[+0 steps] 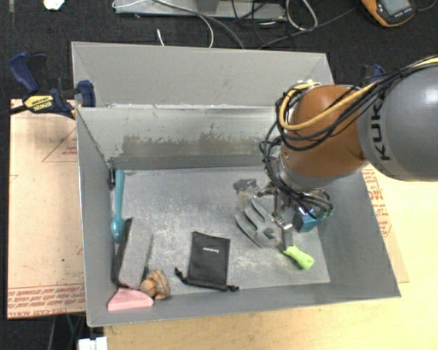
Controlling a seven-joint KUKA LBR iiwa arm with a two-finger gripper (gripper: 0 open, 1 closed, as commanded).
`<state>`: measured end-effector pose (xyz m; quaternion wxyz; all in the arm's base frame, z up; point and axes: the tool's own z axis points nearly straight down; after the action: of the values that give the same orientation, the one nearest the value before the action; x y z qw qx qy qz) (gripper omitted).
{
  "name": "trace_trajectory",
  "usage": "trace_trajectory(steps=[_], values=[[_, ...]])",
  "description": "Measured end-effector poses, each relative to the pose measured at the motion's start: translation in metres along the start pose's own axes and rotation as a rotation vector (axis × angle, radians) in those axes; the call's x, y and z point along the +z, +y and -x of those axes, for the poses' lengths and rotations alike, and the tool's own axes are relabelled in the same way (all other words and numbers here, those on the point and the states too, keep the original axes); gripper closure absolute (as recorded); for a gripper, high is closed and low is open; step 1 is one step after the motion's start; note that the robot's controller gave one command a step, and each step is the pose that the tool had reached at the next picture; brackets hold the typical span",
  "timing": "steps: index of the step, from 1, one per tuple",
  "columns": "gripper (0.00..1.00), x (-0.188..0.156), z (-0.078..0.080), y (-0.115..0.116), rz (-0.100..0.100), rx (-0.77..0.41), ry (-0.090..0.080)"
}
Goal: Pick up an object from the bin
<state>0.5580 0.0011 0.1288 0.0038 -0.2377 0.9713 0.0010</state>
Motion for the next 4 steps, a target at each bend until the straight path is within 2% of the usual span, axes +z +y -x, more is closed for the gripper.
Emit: trace_trajectory(steps=[1, 2, 3, 4], values=[[0.00, -0.019, 0.011, 0.020, -0.001, 0.168, -0.001], [0.00, -0.002, 0.043, 0.024, 0.000, -0.035, -0.004], [0.00, 0.023, 0.029, 0.075, -0.001, 0.016, -0.004], [0.00, 0.002, 0.039, 0.070, -0.001, 0.214, -0.010]])
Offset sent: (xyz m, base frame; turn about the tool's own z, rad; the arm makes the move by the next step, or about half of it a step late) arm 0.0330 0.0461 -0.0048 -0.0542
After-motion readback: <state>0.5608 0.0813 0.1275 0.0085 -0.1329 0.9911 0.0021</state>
